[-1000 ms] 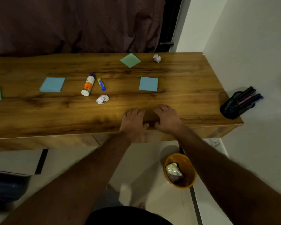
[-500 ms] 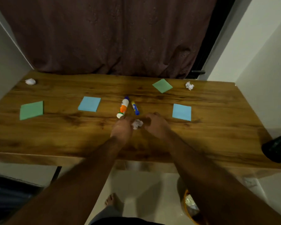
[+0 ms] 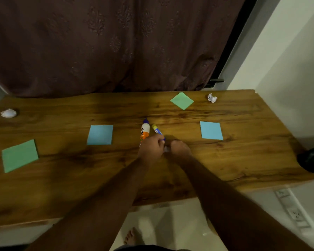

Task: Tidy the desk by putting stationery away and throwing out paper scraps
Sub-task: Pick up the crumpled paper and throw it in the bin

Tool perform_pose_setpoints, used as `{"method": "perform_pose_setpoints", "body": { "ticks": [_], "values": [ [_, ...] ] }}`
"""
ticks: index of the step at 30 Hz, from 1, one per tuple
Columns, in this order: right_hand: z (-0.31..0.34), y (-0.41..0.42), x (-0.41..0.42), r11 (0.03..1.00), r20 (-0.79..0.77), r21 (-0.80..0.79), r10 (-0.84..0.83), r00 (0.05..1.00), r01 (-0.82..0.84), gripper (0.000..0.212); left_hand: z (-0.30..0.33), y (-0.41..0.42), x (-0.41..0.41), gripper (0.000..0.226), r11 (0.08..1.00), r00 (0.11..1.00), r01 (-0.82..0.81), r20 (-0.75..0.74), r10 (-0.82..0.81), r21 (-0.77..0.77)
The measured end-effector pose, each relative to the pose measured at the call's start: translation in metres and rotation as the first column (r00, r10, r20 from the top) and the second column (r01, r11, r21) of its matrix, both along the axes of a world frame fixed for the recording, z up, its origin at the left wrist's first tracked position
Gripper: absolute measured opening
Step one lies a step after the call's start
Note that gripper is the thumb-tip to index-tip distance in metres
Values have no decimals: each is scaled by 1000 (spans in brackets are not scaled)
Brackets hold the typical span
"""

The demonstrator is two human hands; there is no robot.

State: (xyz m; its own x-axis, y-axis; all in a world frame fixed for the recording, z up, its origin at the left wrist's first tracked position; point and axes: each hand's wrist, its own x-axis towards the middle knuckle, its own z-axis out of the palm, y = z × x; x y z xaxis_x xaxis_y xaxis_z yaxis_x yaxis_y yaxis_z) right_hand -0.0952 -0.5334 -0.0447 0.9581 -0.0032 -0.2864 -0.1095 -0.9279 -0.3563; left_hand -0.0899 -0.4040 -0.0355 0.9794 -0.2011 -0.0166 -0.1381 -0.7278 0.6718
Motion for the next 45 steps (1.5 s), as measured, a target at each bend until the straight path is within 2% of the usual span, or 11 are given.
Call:
{"method": "perform_pose_setpoints", "body": {
  "ticks": [4, 6, 9, 11, 15, 18, 23, 28, 31, 37, 45],
  "values": [
    [28, -7, 2, 993, 149, 111, -66, 987, 50, 24, 12, -19, 14, 31, 982, 995, -92, -63, 83, -162],
    [42, -9, 6, 983, 225, 173, -105, 969, 66, 23, 22, -27, 24, 43, 942, 967, -163, -235, 94, -294],
    [55, -10, 13, 964, 325, 261, -143, 935, 56, 32, 43, -41, 37, 52, 706, 766, -453, -643, -5, -545],
    [57, -12, 19, 965, 395, 260, -134, 909, 29, 39, 52, -47, 44, 57, 588, 662, -555, -740, -116, -589],
    [54, -28, 34, 995, 450, 103, -35, 892, -14, 52, 50, -58, 62, 62, 509, 629, -577, -745, -222, -639],
    [53, -48, 48, 995, 446, 72, 28, 895, -67, 57, 46, -69, 76, 58, 530, 639, -562, -740, -210, -635],
    [57, -93, 75, 954, 388, 278, -9, 921, -108, 55, 47, -94, 103, 33, 580, 707, -558, -706, -43, -594],
    [45, -159, 122, 847, 118, 503, -265, 957, 173, 64, 48, -119, 134, 31, 515, 692, -644, -718, 78, -565],
    [28, -204, 155, 902, 65, 328, -318, 946, 280, 63, 47, -134, 148, 40, 485, 702, -671, -692, 171, -561],
    [13, -259, 215, 976, 39, -146, -157, 987, 161, 78, 42, -159, 171, 35, 513, 695, -691, -664, 275, -510],
    [7, -275, 263, 966, 44, -245, 96, 994, -83, 68, 42, -167, 178, 26, 497, 707, -686, -648, 283, -531]
  ]
}}
